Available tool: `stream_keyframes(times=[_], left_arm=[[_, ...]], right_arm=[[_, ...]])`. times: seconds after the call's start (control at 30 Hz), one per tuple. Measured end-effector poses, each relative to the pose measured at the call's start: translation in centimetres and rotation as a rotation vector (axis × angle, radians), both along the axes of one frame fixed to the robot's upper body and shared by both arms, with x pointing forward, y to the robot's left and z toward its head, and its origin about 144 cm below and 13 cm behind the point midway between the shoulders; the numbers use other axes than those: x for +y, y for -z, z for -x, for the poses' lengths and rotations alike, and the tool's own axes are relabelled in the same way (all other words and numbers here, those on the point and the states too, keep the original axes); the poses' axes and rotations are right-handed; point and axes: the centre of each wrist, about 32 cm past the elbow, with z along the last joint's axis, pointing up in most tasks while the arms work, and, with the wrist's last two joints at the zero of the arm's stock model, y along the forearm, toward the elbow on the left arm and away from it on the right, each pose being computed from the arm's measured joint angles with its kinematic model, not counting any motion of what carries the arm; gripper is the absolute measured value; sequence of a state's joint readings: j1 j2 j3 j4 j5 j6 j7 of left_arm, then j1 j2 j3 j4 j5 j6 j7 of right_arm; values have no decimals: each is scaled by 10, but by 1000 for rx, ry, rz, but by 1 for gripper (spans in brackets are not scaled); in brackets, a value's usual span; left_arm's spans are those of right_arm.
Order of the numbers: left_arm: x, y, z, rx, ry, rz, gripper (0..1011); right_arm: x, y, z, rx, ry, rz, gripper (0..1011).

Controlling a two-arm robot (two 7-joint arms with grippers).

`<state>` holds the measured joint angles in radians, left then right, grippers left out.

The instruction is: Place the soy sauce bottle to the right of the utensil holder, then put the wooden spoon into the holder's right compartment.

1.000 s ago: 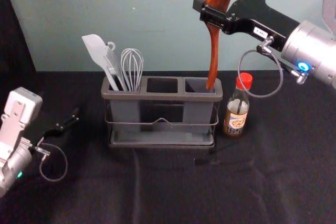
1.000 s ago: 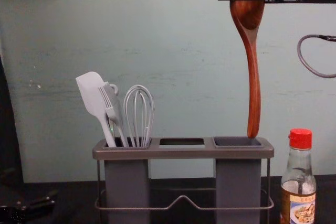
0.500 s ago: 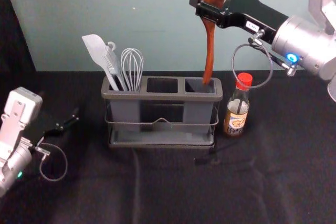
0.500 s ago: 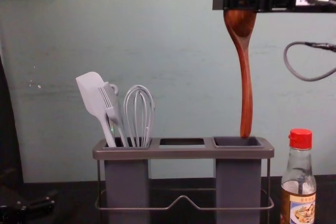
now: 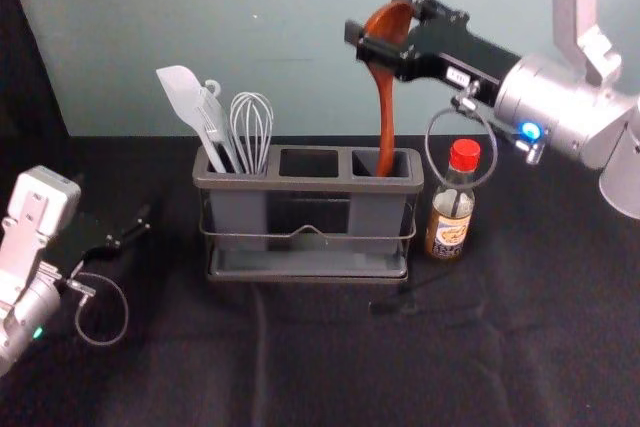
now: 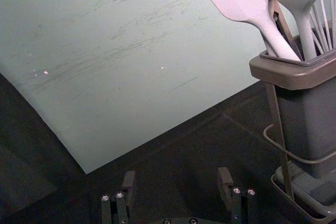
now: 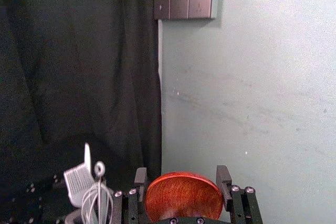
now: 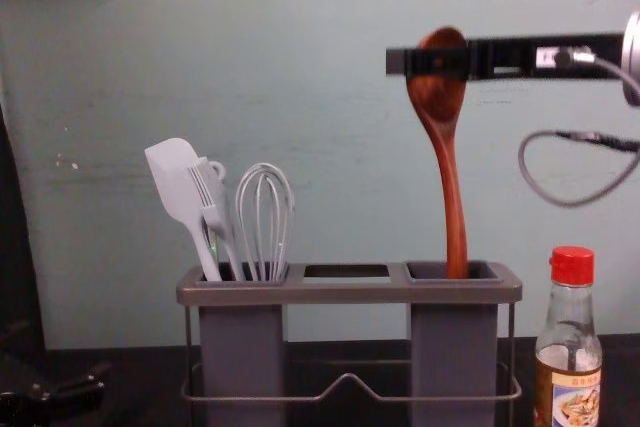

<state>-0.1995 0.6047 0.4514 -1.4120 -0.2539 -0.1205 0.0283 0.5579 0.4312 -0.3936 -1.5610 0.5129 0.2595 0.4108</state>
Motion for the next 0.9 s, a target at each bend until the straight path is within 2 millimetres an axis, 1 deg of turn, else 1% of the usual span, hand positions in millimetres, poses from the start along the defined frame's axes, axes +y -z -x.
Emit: stream_keyframes(times=[0.07,0.1,0.13,0.3,0.4,0.6,0.9], left_arm=[[0,0,0,0,0,0,1011],[0,0,0,0,0,0,1011],[0,0,0,0,0,0,1011],[0,0,0,0,0,0,1011],[0,0,0,0,0,0,1011],[0,0,0,0,0,0,1011],[0,0,0,0,0,0,1011]], right_arm=[[-1,7,1,13,-3,5,826],[-1,7,1,13,-3,5,825],[-2,13,2,25,-5,7,826],[-9,30,4,61,-3,16,826],[-12,37,6,74,-5,23,826],[-13,49,9,93,-15,33,826],[-14,57,10,105,-24,38,825]])
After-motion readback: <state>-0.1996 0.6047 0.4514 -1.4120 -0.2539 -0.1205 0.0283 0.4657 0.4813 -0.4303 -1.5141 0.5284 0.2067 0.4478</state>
